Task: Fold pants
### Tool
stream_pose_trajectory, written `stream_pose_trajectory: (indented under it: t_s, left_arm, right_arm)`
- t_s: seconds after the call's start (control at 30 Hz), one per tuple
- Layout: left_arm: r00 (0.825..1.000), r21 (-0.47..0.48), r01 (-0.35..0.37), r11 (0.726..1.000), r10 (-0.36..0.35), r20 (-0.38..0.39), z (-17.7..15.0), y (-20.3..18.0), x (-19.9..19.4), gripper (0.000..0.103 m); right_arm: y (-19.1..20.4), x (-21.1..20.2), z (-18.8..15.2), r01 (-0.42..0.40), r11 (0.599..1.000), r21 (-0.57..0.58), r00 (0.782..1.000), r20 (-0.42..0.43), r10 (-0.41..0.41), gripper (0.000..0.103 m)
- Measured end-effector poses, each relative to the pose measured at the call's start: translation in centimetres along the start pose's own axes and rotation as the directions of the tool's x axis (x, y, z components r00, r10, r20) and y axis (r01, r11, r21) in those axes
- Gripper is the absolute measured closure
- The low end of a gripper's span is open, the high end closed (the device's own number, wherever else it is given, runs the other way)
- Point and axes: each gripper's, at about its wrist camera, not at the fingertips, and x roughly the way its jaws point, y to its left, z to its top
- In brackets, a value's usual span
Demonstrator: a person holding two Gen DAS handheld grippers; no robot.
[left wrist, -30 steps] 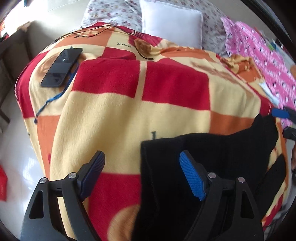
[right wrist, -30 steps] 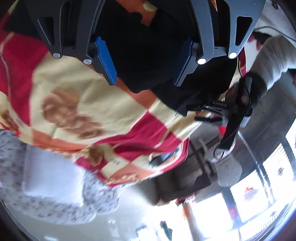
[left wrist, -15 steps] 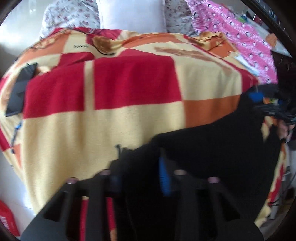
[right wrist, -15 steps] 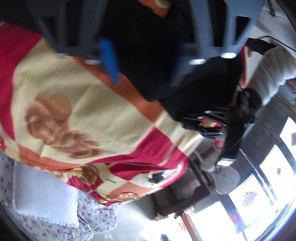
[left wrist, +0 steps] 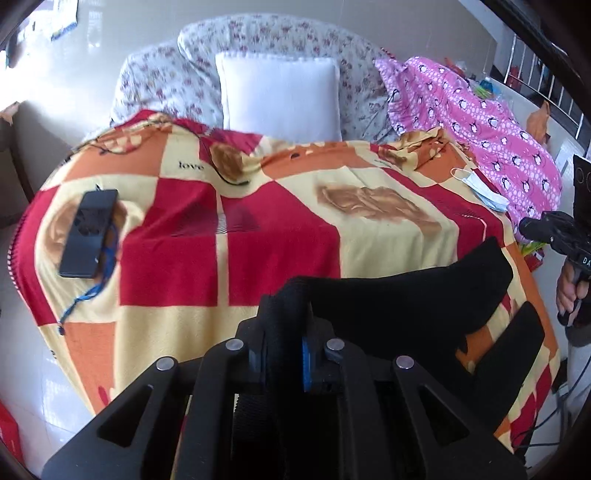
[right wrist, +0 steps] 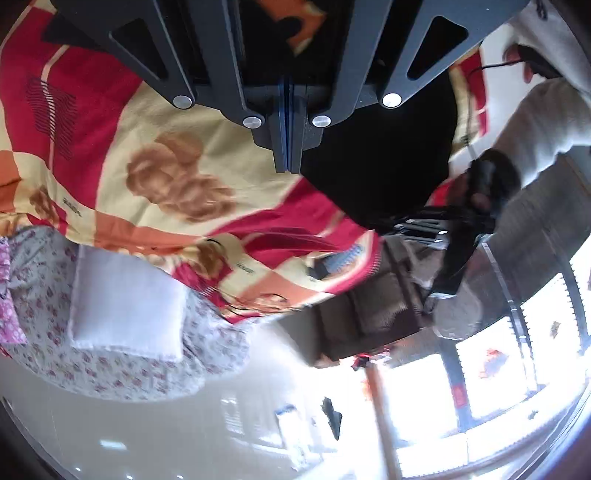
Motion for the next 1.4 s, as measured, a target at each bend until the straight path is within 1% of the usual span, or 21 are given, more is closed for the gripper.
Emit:
stream_pose_trajectory:
  t_s: [0.03,0.13,0.17,0.2,0.23,0.3,0.37,0.43,0.53,0.57,0.6,0.63,0.73,0.77,0.8,0.87,0.93,1.03,1.2,1.3,1.4]
  left_arm:
    - [1.0,0.001,-0.009,1.0,0.009,0.002,-0.3,0.0,-0.1,0.093]
    - [1.0,-0.022,-0.01,1.0,0.01,-0.009,-1.1,0.1,0.0,0.093]
    - [1.0,-0.022,-0.015,1.0,0.015,-0.006,-1.3,0.1,-0.2,0.093]
    - [1.0,-0.024,-0.014,1.0,0.014,0.0,-1.4,0.1,-0.4,0.093]
    - [1.0,-0.026,-0.007,1.0,0.007,0.005,-1.6,0.0,-0.7,0.093]
    - [1.0,-0.016,-0.001,1.0,0.002,0.019,-1.7,-0.2,-1.6,0.093]
    - [1.0,0.002,-0.002,1.0,0.002,0.031,-1.9,-0.6,-2.3,0.093]
    - [0.999,0.02,0.006,1.0,-0.007,0.041,-1.9,-0.8,-2.8,0.093]
    - [0.999,0.034,0.012,0.999,-0.013,0.039,-1.9,-0.8,-2.7,0.093]
    - [0.999,0.038,0.013,0.999,-0.014,0.036,-1.9,-0.8,-2.6,0.093]
    - [0.999,0.042,0.012,0.999,-0.014,0.031,-1.8,-0.7,-2.3,0.093]
    - [1.0,0.042,0.01,0.999,-0.012,0.026,-1.7,-0.6,-2.0,0.093]
    - [1.0,0.021,0.001,1.0,-0.002,0.013,-0.5,-0.2,-0.5,0.093]
    - [1.0,0.016,0.001,1.0,-0.001,0.014,0.2,-0.1,-0.1,0.093]
    - [1.0,0.018,-0.013,1.0,0.013,0.018,0.8,-0.2,0.4,0.093]
    - [0.999,0.006,-0.029,1.0,0.028,0.029,1.8,-0.2,0.7,0.093]
    - [0.999,-0.014,-0.009,1.0,0.01,0.038,2.0,-0.1,0.6,0.093]
    - [0.999,-0.023,0.004,1.0,-0.003,0.048,0.4,0.0,-0.5,0.093]
    - [0.997,0.016,0.003,1.0,-0.004,0.076,-3.7,-0.9,-4.5,0.091]
    - [0.995,0.023,0.011,1.0,-0.014,0.098,-6.8,-1.4,-6.9,0.089]
    - [0.996,0.001,0.028,1.0,-0.028,0.084,-10.0,-1.5,-8.1,0.087]
  right_arm:
    - [0.2,0.0,-0.2,0.01,1.0,-0.008,1.0,-0.013,-0.01,0.103]
    - [-0.4,1.6,-1.0,-0.003,0.999,0.038,0.998,-0.068,0.006,0.081]
    - [-0.8,2.6,-1.3,0.0,0.998,0.059,0.997,-0.081,0.004,0.06]
    - [-0.9,3.6,-1.5,-0.007,0.998,0.058,0.995,-0.095,0.012,0.045]
    - [-1.0,4.6,-1.6,-0.011,0.999,0.045,0.993,-0.115,0.016,0.04]
    - [-1.2,7.1,-1.9,0.012,1.0,0.01,0.986,-0.164,-0.01,0.039]
    - [-2.0,9.3,-1.9,-0.002,1.0,0.008,0.978,-0.207,0.003,0.039]
    - [-3.0,11.6,-1.8,-0.051,0.999,0.014,0.967,-0.248,0.053,0.038]
    - [-4.1,14.1,-2.2,-0.081,0.996,0.033,0.955,-0.285,0.087,0.039]
    - [-4.3,14.5,-2.5,-0.106,0.993,0.058,0.951,-0.285,0.118,0.053]
    - [-4.4,14.8,-2.9,-0.145,0.985,0.089,0.943,-0.291,0.165,0.091]
    - [-4.2,14.9,-3.2,-0.159,0.983,0.088,0.938,-0.298,0.178,0.099]
    - [-3.1,13.6,-3.1,-0.143,0.989,0.046,0.949,-0.276,0.15,0.099]
    - [-3.0,12.5,-2.6,-0.123,0.992,0.039,0.96,-0.248,0.129,0.099]
    - [-3.0,11.8,-2.1,-0.101,0.994,0.032,0.968,-0.228,0.106,0.099]
    - [-3.2,9.4,-0.5,-0.017,1.0,0.019,0.987,-0.162,0.02,0.099]
    - [-3.0,7.6,0.2,-0.004,0.999,0.037,0.993,-0.119,0.009,0.099]
    - [-0.5,4.9,-0.1,0.008,1.0,-0.012,0.995,-0.101,-0.009,0.099]
    - [6.0,1.7,-3.0,-0.063,0.992,-0.109,0.993,-0.104,0.052,0.099]
    - [8.8,0.3,-5.7,-0.131,0.987,-0.089,0.985,-0.123,0.12,0.099]
    - [11.1,0.0,-8.8,-0.172,0.982,-0.078,0.974,-0.16,0.158,0.099]
